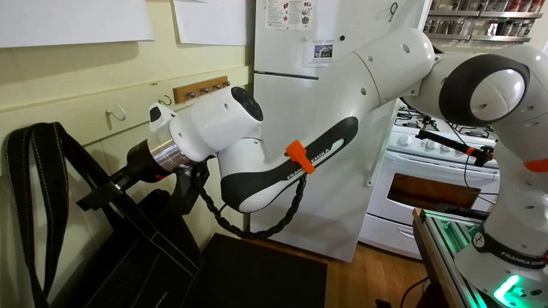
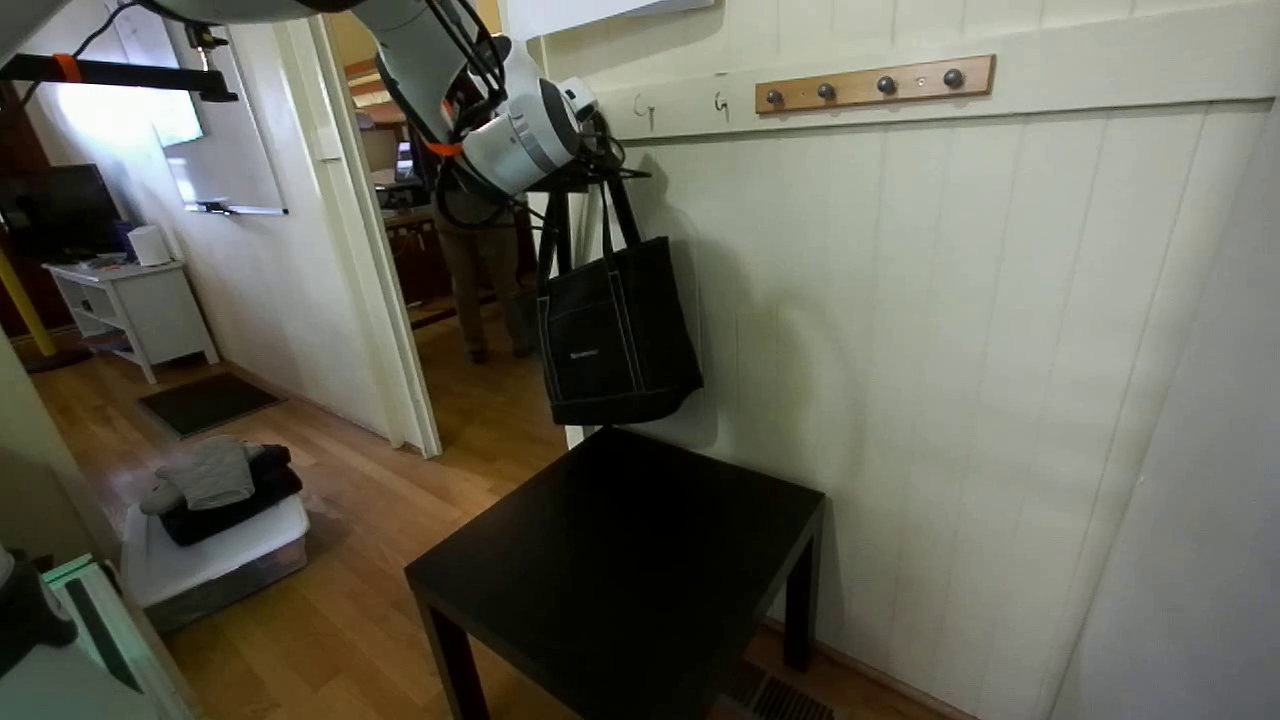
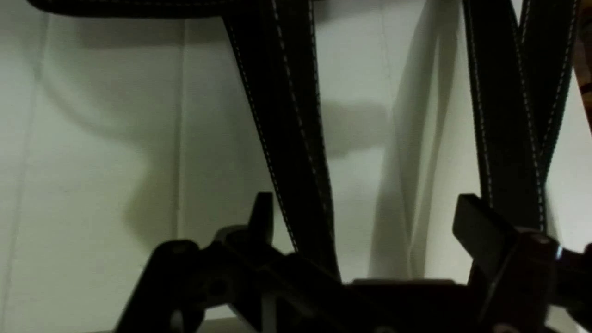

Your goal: Move the bag to the right

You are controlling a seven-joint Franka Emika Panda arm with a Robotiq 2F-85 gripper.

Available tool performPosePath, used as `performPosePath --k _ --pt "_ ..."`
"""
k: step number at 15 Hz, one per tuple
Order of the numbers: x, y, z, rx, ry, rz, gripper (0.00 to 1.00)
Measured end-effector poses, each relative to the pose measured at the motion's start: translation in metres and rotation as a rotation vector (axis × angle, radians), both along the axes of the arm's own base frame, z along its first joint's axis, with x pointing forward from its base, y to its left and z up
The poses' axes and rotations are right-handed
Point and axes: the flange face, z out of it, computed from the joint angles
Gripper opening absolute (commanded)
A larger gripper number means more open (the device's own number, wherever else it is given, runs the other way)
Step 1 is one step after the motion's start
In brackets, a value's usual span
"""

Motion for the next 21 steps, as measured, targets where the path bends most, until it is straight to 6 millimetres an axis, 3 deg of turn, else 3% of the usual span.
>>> performPosePath --k 7,8,9,18,21 --pt "0.01 0.01 -0.009 0.047 -0.062 0.023 1.0" --pt "0.012 0.01 -0.009 0.054 -0.073 0.022 0.75" --pt "0.014 0.01 -0.008 0.06 -0.084 0.022 0.74" --pt "0.022 0.011 -0.006 0.086 -0.111 0.014 0.05" --pt "0.025 0.006 0.003 0.11 -0.12 -0.001 0.0"
